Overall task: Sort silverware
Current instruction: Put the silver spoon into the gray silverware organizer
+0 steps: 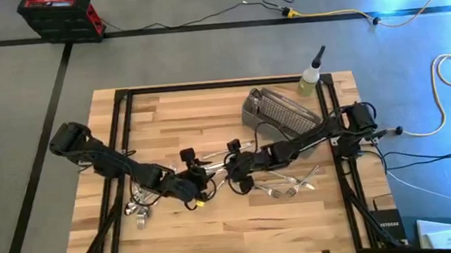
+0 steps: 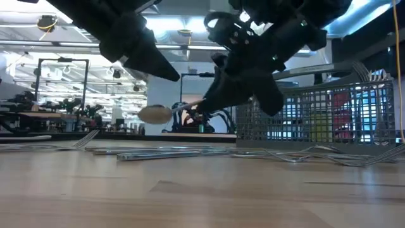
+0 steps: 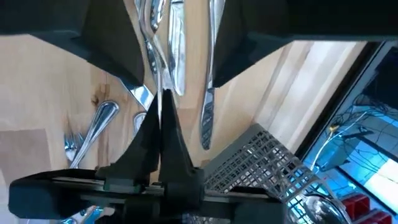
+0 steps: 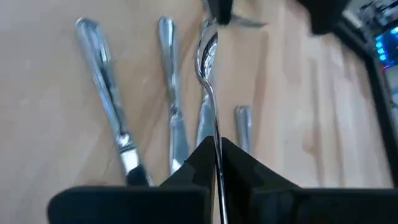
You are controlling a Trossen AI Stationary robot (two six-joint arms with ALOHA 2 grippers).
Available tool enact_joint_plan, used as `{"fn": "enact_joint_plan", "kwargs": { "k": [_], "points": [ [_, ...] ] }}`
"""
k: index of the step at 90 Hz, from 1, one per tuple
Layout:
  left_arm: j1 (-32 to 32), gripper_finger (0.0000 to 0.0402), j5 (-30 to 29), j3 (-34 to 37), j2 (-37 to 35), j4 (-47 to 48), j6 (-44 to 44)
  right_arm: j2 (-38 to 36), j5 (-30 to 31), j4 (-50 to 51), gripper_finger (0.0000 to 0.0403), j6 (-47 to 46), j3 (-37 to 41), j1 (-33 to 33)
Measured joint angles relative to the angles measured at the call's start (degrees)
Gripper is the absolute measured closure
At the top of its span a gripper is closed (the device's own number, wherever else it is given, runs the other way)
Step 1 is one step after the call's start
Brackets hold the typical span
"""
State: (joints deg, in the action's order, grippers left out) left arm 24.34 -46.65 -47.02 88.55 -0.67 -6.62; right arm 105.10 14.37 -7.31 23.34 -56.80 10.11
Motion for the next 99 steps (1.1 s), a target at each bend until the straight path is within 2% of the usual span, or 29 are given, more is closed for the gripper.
{"fn": "enact_joint_plan", "kwargs": {
  "k": [21,36,52,58,65,79,91,99],
  "points": [
    [0.13,0.0210,-0.12,0.00,0.00,0.35,-1.78,-2.00,2.31,6.65,0.0402,-3.95,0.00,0.00],
    [0.26,0.0210,-0.44,0.00,0.00,1.72,-3.34,-7.40,4.44,16.00,0.0403,-9.17,0.33,-0.02],
    [0.26,0.0210,-0.55,0.00,0.00,2.09,-4.83,-16.42,9.59,15.56,0.0403,-14.89,6.00,-1.20],
    [0.26,0.0210,-0.55,0.02,0.00,2.25,-4.98,-20.81,11.64,11.11,0.0403,-17.84,9.93,-2.39],
    [0.26,0.0210,-0.56,0.00,0.00,2.41,-5.20,-26.46,11.30,0.75,0.0403,-18.92,15.68,-3.84],
    [0.15,0.0210,-2.02,0.01,0.00,3.02,-5.19,-35.07,1.40,-21.87,0.0403,-21.46,27.32,-6.98],
    [-1.08,0.0210,-4.60,0.00,0.00,2.98,-3.39,-37.72,-2.16,-28.45,0.0403,-24.47,32.01,-7.54],
    [-3.35,0.0210,-3.48,0.02,0.00,2.54,-1.57,-37.77,-2.80,-30.72,0.0403,-24.93,32.82,-7.43]
  ]
}}
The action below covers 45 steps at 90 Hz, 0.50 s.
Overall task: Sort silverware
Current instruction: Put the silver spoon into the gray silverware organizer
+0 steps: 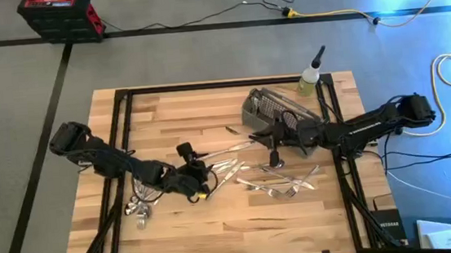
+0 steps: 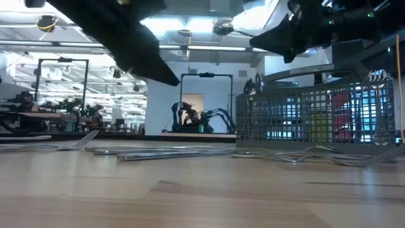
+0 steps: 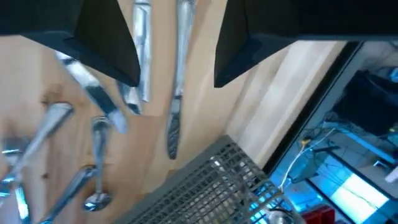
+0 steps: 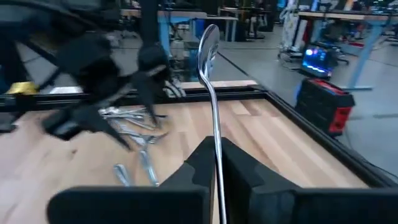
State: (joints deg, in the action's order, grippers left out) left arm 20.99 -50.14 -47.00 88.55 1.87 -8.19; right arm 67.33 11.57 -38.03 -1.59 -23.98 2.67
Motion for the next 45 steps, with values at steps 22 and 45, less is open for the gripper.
{"fn": "enact_joint_plan", "kwargs": {
  "k": [22,45],
  "points": [
    [-6.08,0.0210,5.13,0.00,0.00,-0.31,1.62,-0.02,-2.16,-9.54,0.0403,0.16,0.19,-0.13],
    [-9.20,0.0210,2.82,0.00,0.00,-18.02,20.05,0.00,-1.73,-7.69,0.0403,-0.72,0.19,-0.09]
  ]
}}
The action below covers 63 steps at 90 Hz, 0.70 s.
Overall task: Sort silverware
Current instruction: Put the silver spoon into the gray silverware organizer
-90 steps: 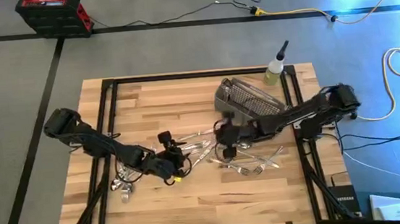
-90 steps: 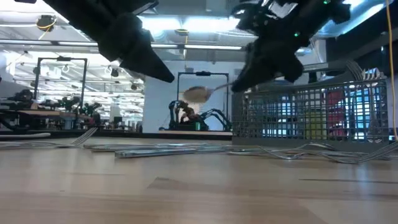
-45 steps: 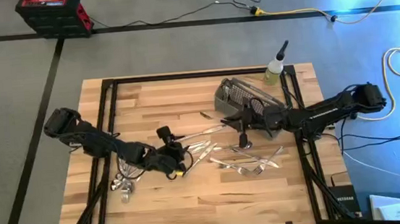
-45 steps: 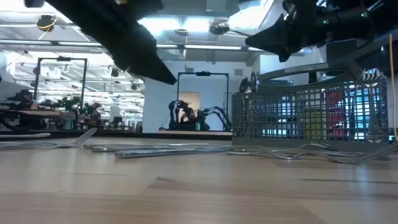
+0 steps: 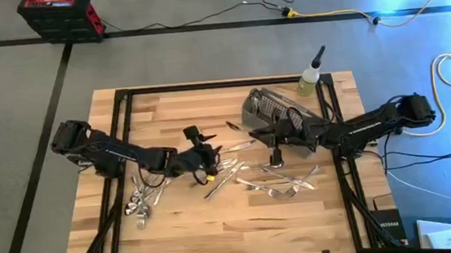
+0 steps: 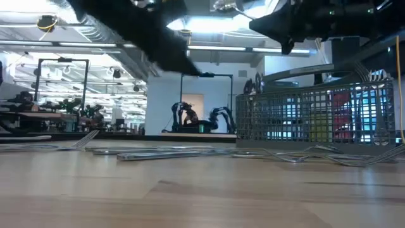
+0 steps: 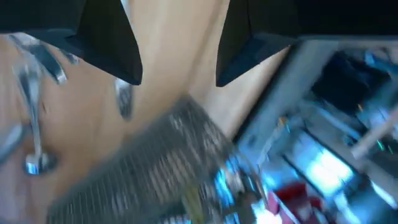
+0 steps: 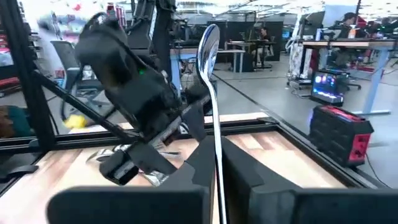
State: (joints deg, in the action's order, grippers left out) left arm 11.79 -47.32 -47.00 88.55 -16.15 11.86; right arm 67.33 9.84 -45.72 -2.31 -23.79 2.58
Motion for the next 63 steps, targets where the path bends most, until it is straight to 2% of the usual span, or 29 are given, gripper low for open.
{"fn": "enact_joint_plan", "kwargs": {
  "k": [14,22,41,53,63],
  "points": [
    [-1.05,0.0210,0.65,0.00,0.00,-12.66,12.82,0.00,1.40,0.63,0.0403,1.02,0.00,0.01],
    [-2.38,0.0210,3.41,-0.04,0.00,-17.83,17.03,0.02,1.58,1.40,0.0403,1.05,0.00,0.01],
    [-4.69,0.0210,11.18,-4.64,0.00,-17.02,16.58,0.02,1.58,1.43,0.0403,1.05,0.00,0.01],
    [-5.14,0.0215,11.34,-6.37,0.00,-16.91,19.22,0.02,1.60,1.43,0.0403,1.00,0.00,0.01],
    [-5.29,0.0252,11.33,-7.22,0.00,-16.89,21.74,0.02,1.60,1.43,0.0403,0.99,0.00,0.01]
  ]
}}
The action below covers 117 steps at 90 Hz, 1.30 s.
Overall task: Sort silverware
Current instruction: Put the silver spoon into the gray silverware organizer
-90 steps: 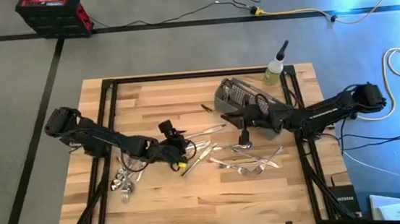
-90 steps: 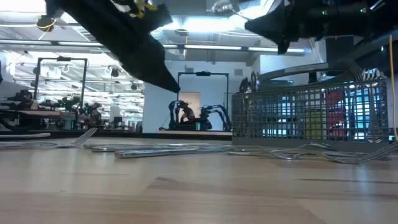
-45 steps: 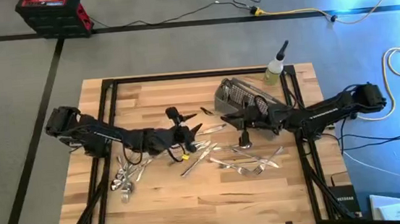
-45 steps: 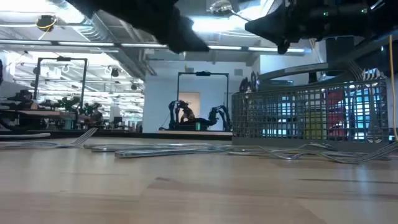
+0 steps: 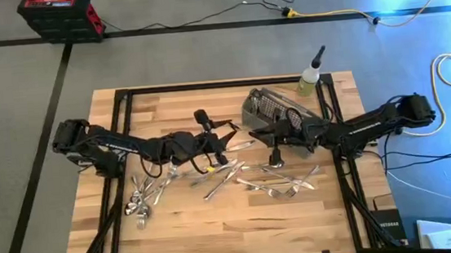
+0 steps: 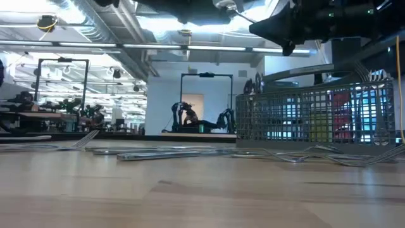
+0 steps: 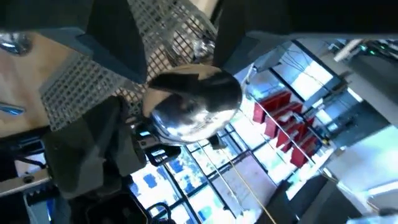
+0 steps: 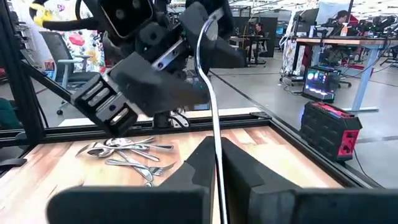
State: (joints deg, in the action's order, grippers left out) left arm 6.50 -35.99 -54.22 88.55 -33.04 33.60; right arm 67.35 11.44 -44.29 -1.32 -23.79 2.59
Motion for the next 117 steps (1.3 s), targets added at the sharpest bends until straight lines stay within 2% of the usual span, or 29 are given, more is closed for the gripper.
{"fn": "enact_joint_plan", "kwargs": {
  "k": [15,21,51,87,117],
  "points": [
    [0.00,0.0367,0.00,-0.11,0.00,0.27,1.50,0.02,0.00,0.00,0.0403,-0.04,0.00,0.00],
    [0.00,0.0391,0.00,-0.11,0.00,0.55,1.30,0.02,0.00,0.02,0.0403,-0.05,0.00,0.00],
    [0.09,0.0401,1.40,-0.92,0.00,-0.89,0.91,2.37,2.97,3.36,0.0403,0.28,-0.07,0.00],
    [0.09,0.0401,3.96,-2.47,0.00,0.38,-0.49,12.79,2.93,3.45,0.0403,2.95,-6.36,-0.02],
    [0.11,0.0401,4.20,-2.48,0.00,0.78,-2.09,15.02,1.35,4.27,0.0402,3.97,-9.22,-0.04]
  ]
}}
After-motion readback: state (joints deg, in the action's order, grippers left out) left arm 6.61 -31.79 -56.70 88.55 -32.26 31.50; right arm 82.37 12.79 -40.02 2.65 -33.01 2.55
